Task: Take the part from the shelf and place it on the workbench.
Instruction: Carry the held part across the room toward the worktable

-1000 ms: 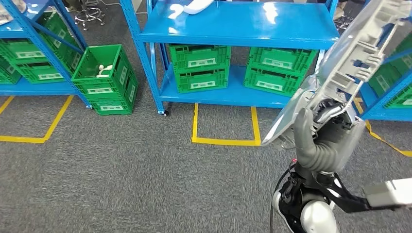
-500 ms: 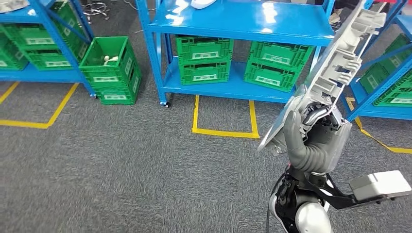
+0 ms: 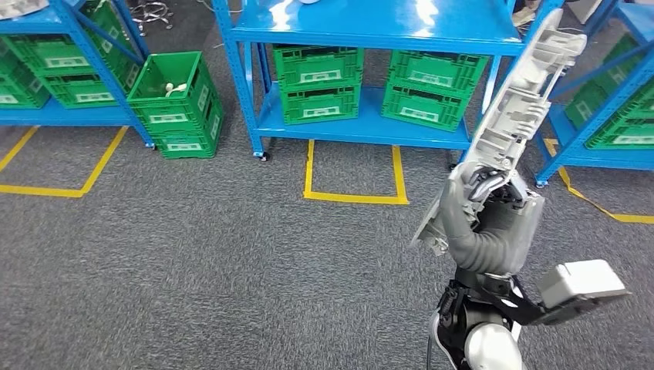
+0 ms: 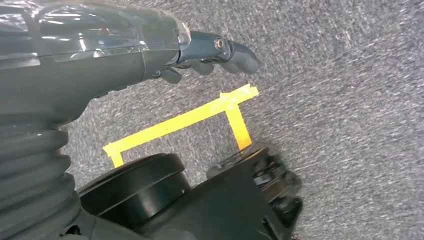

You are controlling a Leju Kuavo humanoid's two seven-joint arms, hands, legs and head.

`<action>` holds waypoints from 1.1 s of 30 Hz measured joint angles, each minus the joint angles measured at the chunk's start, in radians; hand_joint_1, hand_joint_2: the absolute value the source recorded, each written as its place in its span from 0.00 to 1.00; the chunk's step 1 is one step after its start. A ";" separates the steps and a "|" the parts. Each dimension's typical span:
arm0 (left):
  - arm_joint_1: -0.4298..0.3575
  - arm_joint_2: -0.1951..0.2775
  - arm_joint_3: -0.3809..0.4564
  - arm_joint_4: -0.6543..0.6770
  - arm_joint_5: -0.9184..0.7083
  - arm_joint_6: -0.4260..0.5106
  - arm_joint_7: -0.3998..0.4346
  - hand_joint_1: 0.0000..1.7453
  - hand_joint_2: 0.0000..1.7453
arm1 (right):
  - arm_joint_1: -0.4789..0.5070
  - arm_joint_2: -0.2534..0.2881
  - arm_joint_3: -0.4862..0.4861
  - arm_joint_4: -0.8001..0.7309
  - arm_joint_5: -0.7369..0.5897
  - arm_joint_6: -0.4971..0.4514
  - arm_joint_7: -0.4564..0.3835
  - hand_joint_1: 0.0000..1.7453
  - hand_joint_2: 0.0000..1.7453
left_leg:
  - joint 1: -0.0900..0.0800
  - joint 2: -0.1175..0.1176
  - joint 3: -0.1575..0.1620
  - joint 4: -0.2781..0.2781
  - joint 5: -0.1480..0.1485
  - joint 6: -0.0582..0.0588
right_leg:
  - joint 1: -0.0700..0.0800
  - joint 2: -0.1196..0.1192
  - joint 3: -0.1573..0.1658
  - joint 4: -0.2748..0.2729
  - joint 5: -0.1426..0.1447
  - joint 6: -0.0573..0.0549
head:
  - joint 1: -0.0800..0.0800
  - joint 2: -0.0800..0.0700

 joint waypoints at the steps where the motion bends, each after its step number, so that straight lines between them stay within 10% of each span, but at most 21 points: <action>1: 0.001 0.000 0.000 0.000 0.001 0.000 0.000 0.00 1.00 | 0.000 -0.001 0.000 0.003 0.010 0.000 0.004 0.88 1.00 | 0.005 -0.004 -0.028 0.070 -0.041 -0.007 | 0.001 -0.004 -0.007 0.001 0.004 -0.002 | -0.005 0.000; 4: 0.003 0.000 -0.001 0.000 0.005 0.000 0.002 0.00 1.00 | 0.002 -0.002 0.001 0.010 0.042 0.000 0.025 0.88 1.00 | 0.018 -0.003 -0.059 0.179 -0.071 -0.021 | 0.001 -0.023 -0.025 0.012 0.010 -0.001 | -0.010 0.000; 7: 0.004 0.002 -0.001 0.000 0.008 -0.001 0.006 0.00 1.00 | 0.002 -0.003 0.002 0.013 0.051 0.000 0.037 0.88 1.00 | 0.024 0.045 0.045 0.012 0.008 -0.027 | 0.002 -0.048 -0.038 0.033 0.004 0.008 | -0.013 0.000; 10: 0.002 0.004 -0.001 0.000 0.008 -0.006 0.008 0.00 1.00 | 0.001 -0.003 0.003 0.013 0.048 0.000 0.040 0.88 1.00 | 0.011 0.094 0.091 -0.084 0.022 -0.007 | 0.007 -0.076 -0.044 0.047 -0.001 0.023 | -0.012 0.000; 14: 0.002 0.006 -0.002 0.000 0.008 -0.011 0.011 0.00 1.00 | -0.001 -0.006 0.008 0.012 0.046 0.000 0.040 0.88 1.00 | 0.015 0.042 0.077 -0.093 0.037 0.026 | 0.002 -0.061 -0.056 0.080 -0.032 0.044 | -0.006 0.000; 17: 0.001 0.005 -0.003 0.000 0.008 -0.012 0.012 0.00 1.00 | 0.000 -0.013 0.014 0.010 0.047 0.000 0.040 0.88 1.00 | 0.014 0.001 0.070 -0.093 0.047 0.041 | -0.002 -0.002 -0.127 0.257 -0.127 0.052 | 0.011 0.000; 19: 0.002 0.006 -0.004 0.000 0.008 -0.013 0.012 0.00 1.00 | 0.001 -0.016 0.020 0.010 0.047 0.000 0.040 0.88 1.00 | 0.009 -0.028 0.066 -0.092 0.051 0.046 | -0.001 0.005 -0.160 0.333 -0.141 0.048 | 0.020 0.000; 24: 0.003 0.006 -0.006 0.000 0.007 -0.017 0.013 0.00 1.00 | -0.001 -0.018 0.028 0.005 0.052 0.000 0.040 0.88 1.00 | 0.003 -0.088 0.058 -0.087 0.058 0.041 | 0.003 0.066 -0.065 0.103 0.004 0.015 | 0.023 0.000; 27: 0.004 0.006 -0.007 0.000 0.004 -0.021 0.013 0.00 1.00 | -0.003 -0.018 0.030 -0.002 0.053 0.000 0.038 0.88 1.00 | 0.007 -0.113 0.042 -0.086 0.068 0.024 | 0.005 0.063 -0.052 0.063 0.010 0.009 | 0.024 0.000; 30: 0.004 0.009 -0.008 0.000 -0.002 -0.026 0.016 0.00 1.00 | -0.008 -0.017 0.033 -0.005 0.050 0.000 0.031 0.88 1.00 | 0.004 -0.042 0.008 -0.032 0.026 0.006 | -0.003 0.030 -0.038 0.021 0.014 0.004 | 0.014 0.000; 33: 0.004 0.011 -0.009 0.000 -0.008 -0.031 0.024 0.00 1.00 | -0.007 -0.017 0.034 -0.006 0.046 0.000 0.025 0.88 1.00 | 0.025 0.004 -0.076 0.145 -0.057 -0.020 | -0.004 -0.009 -0.039 0.019 0.015 0.002 | 0.000 0.000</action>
